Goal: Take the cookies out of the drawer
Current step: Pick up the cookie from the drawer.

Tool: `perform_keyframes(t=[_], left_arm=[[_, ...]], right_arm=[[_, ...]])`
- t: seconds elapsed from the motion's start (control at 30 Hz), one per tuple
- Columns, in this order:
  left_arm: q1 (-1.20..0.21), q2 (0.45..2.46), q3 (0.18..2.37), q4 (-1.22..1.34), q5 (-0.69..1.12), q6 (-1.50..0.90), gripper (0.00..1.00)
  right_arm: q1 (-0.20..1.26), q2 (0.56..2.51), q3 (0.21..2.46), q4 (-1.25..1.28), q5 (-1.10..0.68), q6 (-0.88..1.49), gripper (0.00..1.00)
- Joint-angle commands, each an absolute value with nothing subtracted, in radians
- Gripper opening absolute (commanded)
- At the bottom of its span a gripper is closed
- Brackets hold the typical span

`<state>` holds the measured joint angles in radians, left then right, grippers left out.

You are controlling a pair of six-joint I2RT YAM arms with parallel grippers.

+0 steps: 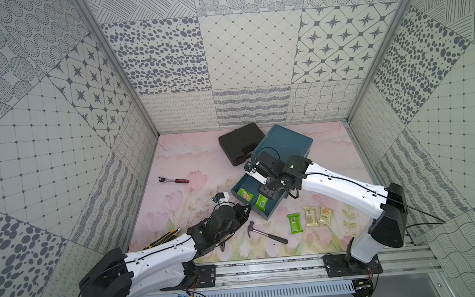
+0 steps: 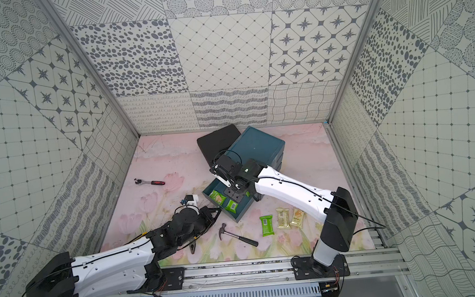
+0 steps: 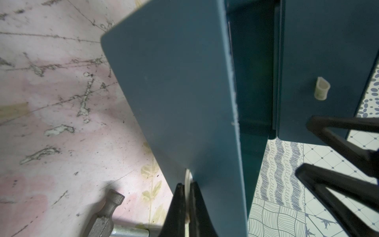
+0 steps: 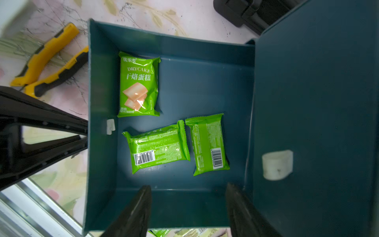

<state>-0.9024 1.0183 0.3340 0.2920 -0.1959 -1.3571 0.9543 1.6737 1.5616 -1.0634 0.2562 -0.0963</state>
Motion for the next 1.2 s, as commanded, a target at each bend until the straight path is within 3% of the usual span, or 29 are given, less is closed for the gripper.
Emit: perform_keyframes(t=[0.0, 0.63, 1.17], left_arm=[[-0.904, 1.024, 0.353, 0.305, -0.242, -1.329, 0.00], [-0.904, 1.025, 0.364, 0.287, -0.239, -1.325, 0.00], [-0.903, 1.021, 0.361, 0.285, -0.242, -1.324, 0.00]], right_arm=[[0.956, 1.736, 1.608, -1.075, 0.313, -0.188, 0.62], [0.928, 1.895, 1.623, -1.077, 0.463, -0.139, 0.51], [0.923, 1.940, 1.617, -1.077, 0.451, -0.132, 0.51]])
